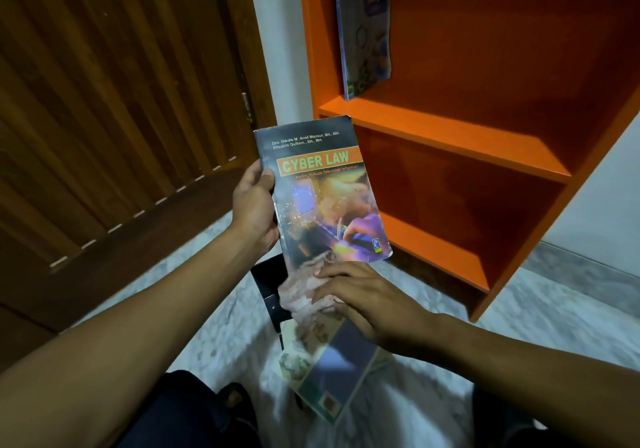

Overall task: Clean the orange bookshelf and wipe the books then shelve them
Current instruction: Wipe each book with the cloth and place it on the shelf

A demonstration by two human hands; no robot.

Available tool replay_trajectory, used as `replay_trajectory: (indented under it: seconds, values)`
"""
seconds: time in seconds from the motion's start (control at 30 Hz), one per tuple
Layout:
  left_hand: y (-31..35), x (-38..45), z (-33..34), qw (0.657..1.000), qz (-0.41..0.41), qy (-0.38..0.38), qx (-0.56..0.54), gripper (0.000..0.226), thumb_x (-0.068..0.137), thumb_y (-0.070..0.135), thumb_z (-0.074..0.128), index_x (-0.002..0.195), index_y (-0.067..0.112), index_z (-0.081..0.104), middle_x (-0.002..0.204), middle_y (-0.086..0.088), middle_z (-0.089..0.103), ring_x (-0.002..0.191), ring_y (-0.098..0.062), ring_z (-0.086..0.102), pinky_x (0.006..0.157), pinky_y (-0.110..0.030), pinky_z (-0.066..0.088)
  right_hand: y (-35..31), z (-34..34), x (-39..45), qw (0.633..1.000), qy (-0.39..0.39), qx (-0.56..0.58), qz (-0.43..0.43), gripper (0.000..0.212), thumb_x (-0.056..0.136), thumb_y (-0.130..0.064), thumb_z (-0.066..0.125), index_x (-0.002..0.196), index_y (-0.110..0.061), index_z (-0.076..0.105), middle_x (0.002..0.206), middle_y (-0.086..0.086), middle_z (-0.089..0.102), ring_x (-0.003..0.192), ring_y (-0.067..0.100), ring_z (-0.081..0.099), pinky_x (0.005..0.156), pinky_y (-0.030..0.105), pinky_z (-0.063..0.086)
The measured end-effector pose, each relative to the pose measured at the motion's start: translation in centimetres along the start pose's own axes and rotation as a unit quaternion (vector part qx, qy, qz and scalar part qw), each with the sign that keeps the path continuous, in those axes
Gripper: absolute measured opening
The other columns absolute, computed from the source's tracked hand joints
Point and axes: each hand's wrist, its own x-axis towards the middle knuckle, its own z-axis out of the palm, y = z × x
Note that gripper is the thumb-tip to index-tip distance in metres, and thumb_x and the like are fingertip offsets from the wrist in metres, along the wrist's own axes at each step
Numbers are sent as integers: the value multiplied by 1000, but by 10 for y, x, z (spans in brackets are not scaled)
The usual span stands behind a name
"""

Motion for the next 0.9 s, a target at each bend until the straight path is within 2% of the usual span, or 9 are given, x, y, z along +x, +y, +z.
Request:
replay_trajectory:
  seconds: [0.07,0.2,0.3,0.37,0.47,0.57,0.67,0.8,0.9]
  values:
    - [1,1,-2,1000,6,-1,2,26,105,13,43,108,24,66,104,-6,74,98,-27,71,91,-50,56,1,-2,-1,1000,-6,-14,15,43,106,-39,26,110,-17,62,107,1,66,104,15,55,100,31,35]
    - [5,1,-7,999,24,5,42,26,106,16,43,120,25,63,114,-7,72,104,-28,70,92,-52,56,9,-4,-1,993,-24,13,117,47,103,-53,30,106,-21,63,100,-10,69,90,8,62,92,27,39]
    - [9,1,-14,997,43,-7,69,32,106,19,43,135,20,56,119,-5,71,103,-23,71,83,-43,60,12,-19,6,966,10,131,223,37,101,-49,44,76,-28,61,67,-10,61,67,0,55,68,33,45]
    - [12,-1,-16,994,56,-23,88,33,106,19,42,136,19,55,117,-3,71,99,-19,72,77,-37,61,18,-34,16,943,44,148,296,41,101,-47,46,64,-32,56,57,-16,55,58,-4,48,63,31,42]
    - [18,-5,-16,990,67,-63,111,32,105,17,43,134,22,54,109,-1,72,98,-18,72,75,-34,60,40,-54,24,909,72,116,394,30,92,-60,54,97,-30,58,74,-8,67,66,9,59,64,31,45]
    - [21,-11,-12,984,63,-120,120,33,104,17,44,136,22,52,106,0,73,96,-16,73,69,-29,60,52,-64,30,867,72,290,398,56,89,-41,68,137,-19,48,104,-4,72,92,8,71,81,26,57]
    - [21,-18,-5,977,66,-164,116,37,102,17,46,139,18,51,111,-6,72,98,-20,72,69,-29,60,48,-69,32,870,72,337,354,36,93,-20,67,127,-14,57,111,-9,71,100,0,69,79,13,50]
    - [23,-21,-1,975,88,-176,105,36,102,16,47,137,23,51,108,1,74,101,-17,72,75,-30,61,47,-76,37,875,125,327,334,28,96,-17,64,122,-11,60,118,5,69,110,13,66,91,28,49]
    - [29,-16,-5,972,78,-177,134,33,102,16,47,134,25,51,107,6,74,102,-17,71,77,-35,60,42,-91,47,890,139,302,311,26,97,-15,62,123,-16,61,112,-4,70,107,10,65,91,25,50]
